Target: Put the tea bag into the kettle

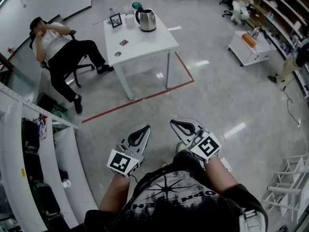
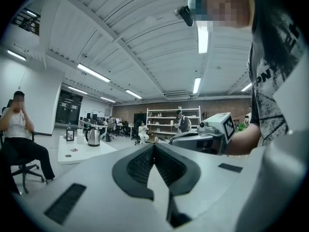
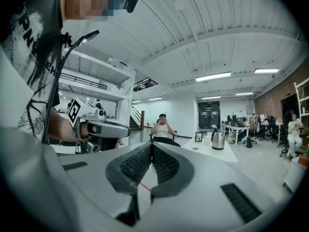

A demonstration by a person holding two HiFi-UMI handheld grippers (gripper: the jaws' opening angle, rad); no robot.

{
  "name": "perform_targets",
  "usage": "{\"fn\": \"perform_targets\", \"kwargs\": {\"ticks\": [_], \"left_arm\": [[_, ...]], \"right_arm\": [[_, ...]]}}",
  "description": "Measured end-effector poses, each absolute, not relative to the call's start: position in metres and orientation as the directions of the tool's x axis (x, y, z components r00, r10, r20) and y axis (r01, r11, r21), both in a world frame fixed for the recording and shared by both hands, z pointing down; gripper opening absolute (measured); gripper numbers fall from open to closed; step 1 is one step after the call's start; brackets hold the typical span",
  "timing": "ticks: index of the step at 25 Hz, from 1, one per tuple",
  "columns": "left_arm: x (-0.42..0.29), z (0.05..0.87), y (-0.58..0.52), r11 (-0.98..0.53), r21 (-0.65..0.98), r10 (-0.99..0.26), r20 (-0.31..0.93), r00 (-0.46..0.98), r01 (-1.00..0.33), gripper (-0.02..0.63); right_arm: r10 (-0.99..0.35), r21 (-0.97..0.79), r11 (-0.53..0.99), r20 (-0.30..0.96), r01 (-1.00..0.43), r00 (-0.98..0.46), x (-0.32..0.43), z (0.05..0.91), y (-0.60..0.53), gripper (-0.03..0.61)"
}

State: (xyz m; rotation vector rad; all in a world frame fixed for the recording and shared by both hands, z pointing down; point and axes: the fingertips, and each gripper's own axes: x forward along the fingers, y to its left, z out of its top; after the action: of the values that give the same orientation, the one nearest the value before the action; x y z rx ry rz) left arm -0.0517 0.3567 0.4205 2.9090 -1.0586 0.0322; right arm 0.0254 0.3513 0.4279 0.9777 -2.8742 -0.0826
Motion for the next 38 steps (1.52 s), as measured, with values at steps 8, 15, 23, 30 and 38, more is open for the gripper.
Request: {"fn": "perform_targets", "kwargs": {"ticks": [8, 15, 23, 30, 38], "left_arm": [[-0.044, 0.428, 0.328, -0.765, 0.037, -0.641, 0.056, 0.765, -0.643, 0.008], [-0.038, 0.431, 0.283, -0.739, 0.042, -0.670, 0.064, 0.740, -0.673, 0.008], [-0.022, 0.424, 0.211, -0.691, 0.045, -0.718, 0.068, 0.692, -0.721, 0.008], [0.003, 0.413, 0.145, -0.658, 0.041, -0.750, 0.059, 0.659, -0.752, 0.008], [0.036, 0.410, 0.080, -0.646, 0.024, -0.760, 0.065, 0.646, -0.763, 0.008]], "right_arm": [[-0.595, 0.072, 0.804, 0.093, -0.591, -0.798, 0.030, 0.434, 0.320, 0.011], [-0.570, 0.071, 0.821, 0.066, -0.566, -0.819, 0.032, 0.429, 0.268, 0.011], [-0.524, 0.055, 0.852, 0.095, -0.521, -0.846, 0.052, 0.432, 0.190, 0.011], [-0.482, 0.057, 0.876, 0.080, -0.478, -0.873, 0.072, 0.419, 0.123, 0.011], [-0.467, 0.035, 0.884, 0.077, -0.466, -0.881, 0.108, 0.424, 0.060, 0.011]]}}
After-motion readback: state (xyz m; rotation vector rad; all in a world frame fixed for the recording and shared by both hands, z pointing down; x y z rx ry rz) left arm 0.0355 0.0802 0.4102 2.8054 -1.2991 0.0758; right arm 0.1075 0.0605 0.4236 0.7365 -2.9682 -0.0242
